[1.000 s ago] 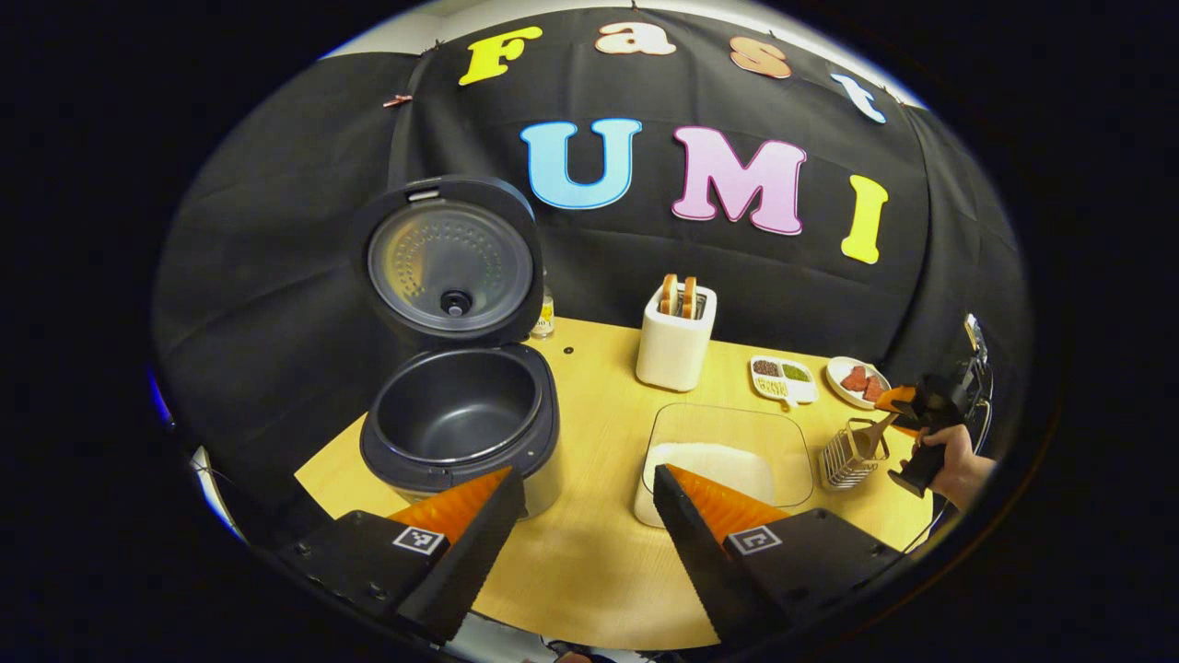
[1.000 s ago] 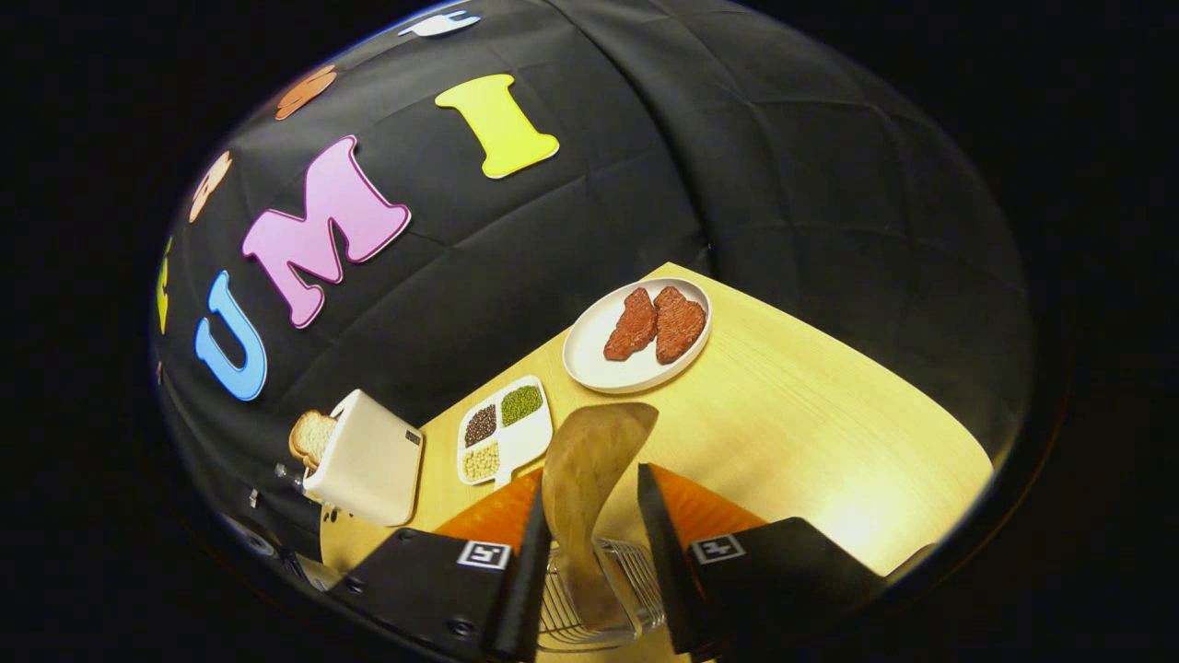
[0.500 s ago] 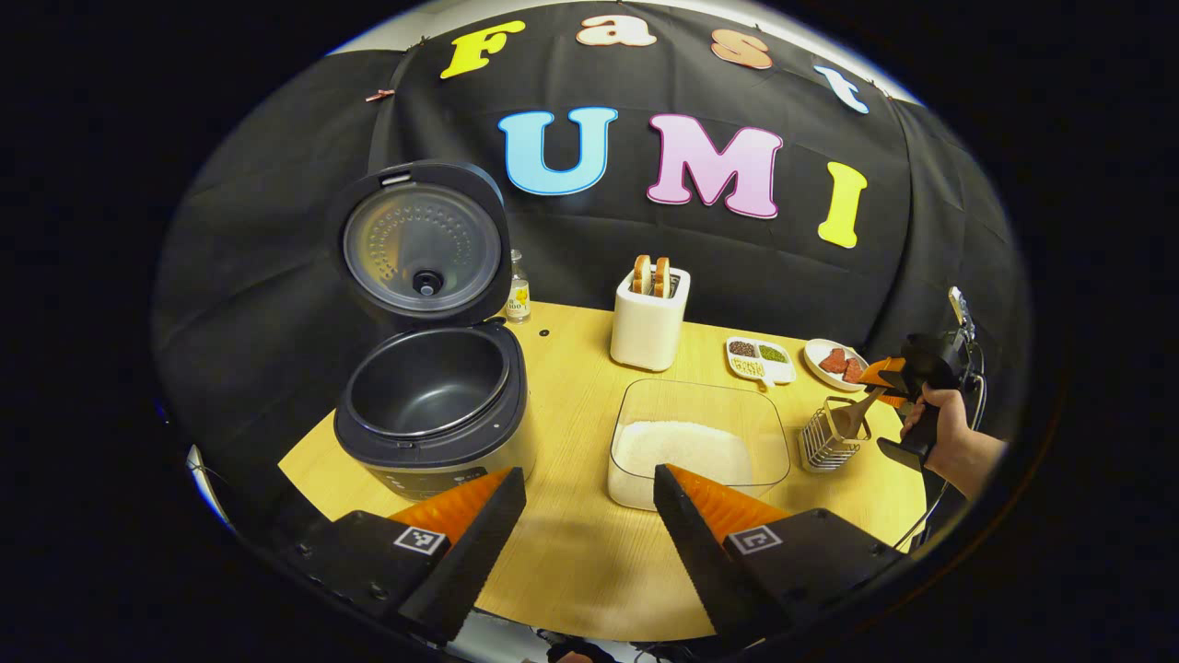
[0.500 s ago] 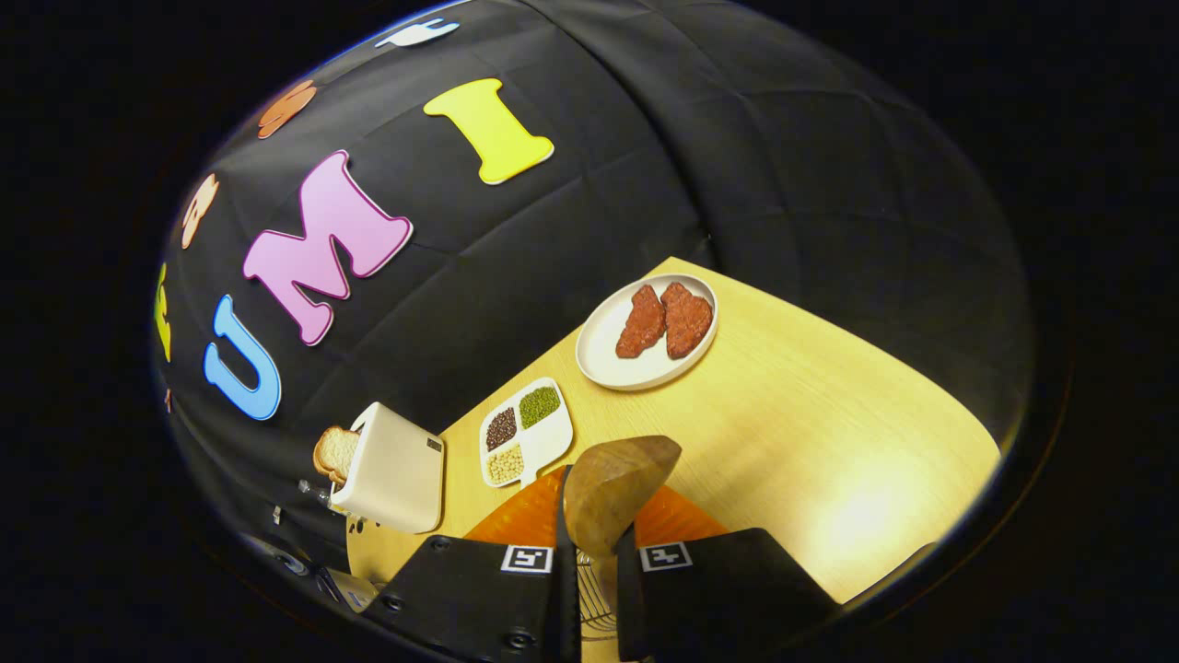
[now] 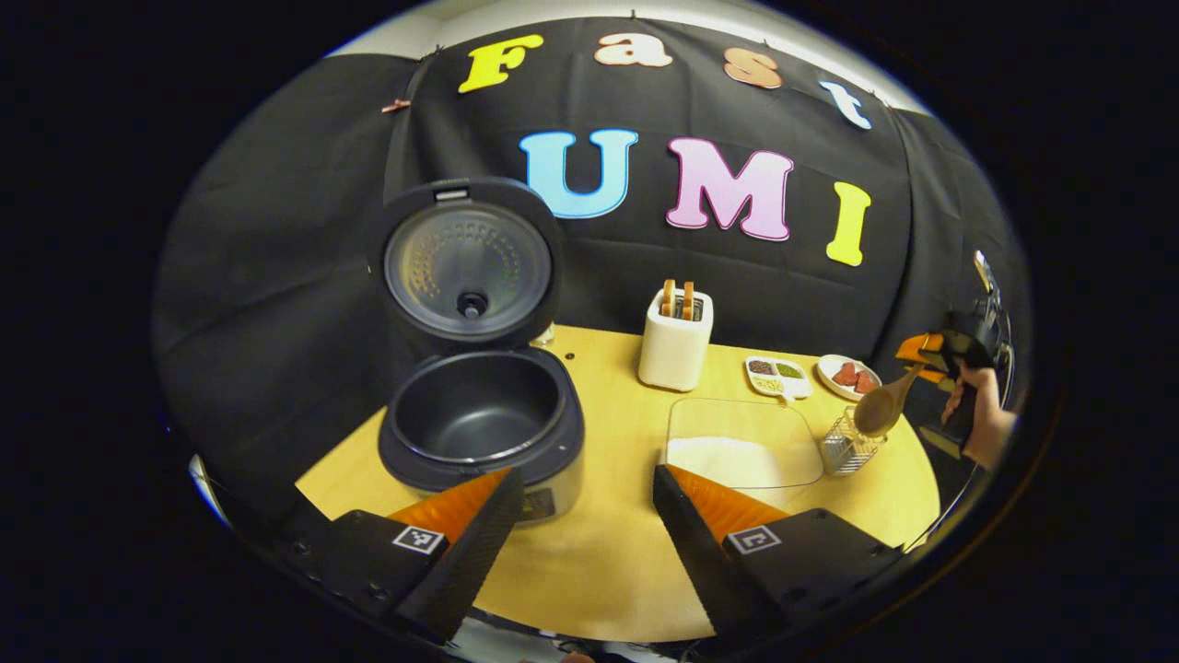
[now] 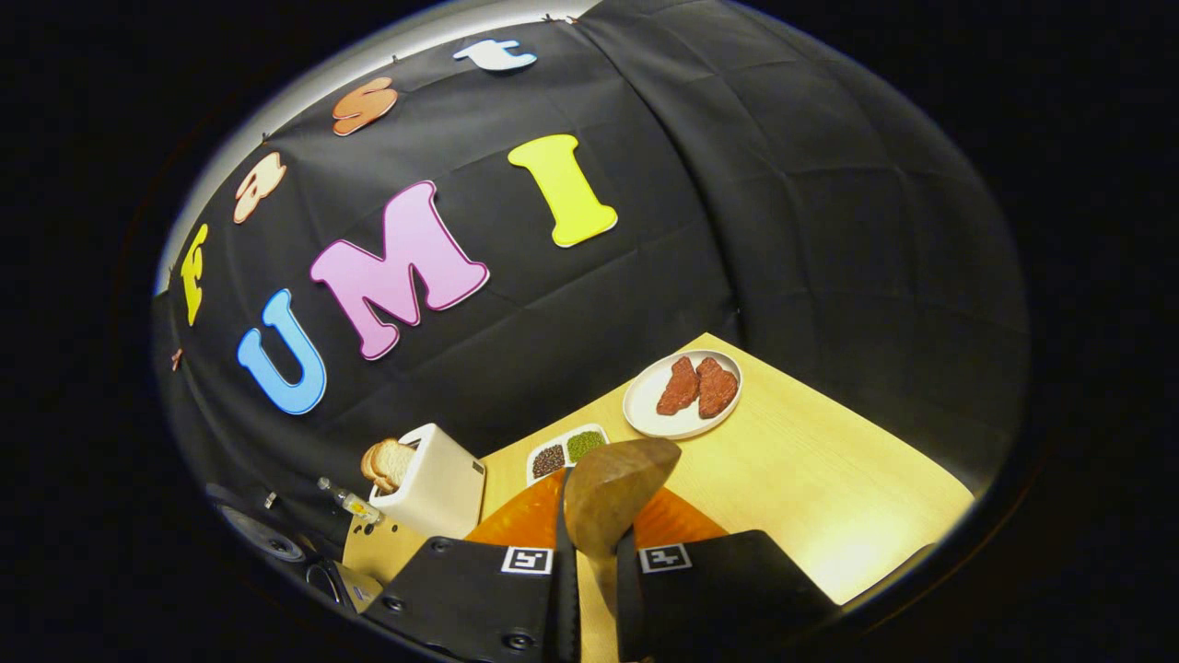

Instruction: Close the left gripper, press the button to open the rice cooker; take a wooden spoon from the chopstick holder with the right hand, scoop a spoonful of rice and pour it into the rice cooker, then put the wooden spoon back into the chopstick holder.

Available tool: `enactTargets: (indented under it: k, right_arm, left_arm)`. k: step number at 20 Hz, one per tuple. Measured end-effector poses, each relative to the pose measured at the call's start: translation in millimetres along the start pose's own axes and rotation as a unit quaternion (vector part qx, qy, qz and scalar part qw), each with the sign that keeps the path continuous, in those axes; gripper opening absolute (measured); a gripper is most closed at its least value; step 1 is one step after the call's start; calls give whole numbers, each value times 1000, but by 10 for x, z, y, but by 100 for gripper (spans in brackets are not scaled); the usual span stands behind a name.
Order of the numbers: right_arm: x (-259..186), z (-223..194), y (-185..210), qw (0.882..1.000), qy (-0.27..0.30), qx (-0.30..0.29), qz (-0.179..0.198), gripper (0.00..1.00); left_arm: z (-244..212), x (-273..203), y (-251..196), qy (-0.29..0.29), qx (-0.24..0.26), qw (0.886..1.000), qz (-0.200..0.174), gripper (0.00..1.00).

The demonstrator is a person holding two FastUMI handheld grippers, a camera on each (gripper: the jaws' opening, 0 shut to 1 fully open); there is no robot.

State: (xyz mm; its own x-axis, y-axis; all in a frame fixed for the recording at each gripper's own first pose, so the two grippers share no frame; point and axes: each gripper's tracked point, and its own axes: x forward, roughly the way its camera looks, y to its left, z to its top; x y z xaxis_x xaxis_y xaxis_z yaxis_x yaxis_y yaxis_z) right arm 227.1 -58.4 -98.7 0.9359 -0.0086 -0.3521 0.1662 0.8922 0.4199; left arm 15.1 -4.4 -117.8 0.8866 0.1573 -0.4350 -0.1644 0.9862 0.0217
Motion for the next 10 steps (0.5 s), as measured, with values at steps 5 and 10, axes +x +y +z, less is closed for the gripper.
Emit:
enactTargets:
  k: [5, 10]
  right_arm:
    - [-347, -95, 567, 999, -7, 3, 35, 14]
    - [-561, -439, 1113, 998, 4, -9, 61, 19]
  left_arm:
    - [-57, -64, 296, -11, -12, 999, -37, 95]
    - [-77, -94, 612, -25, -6, 997, -70, 96]
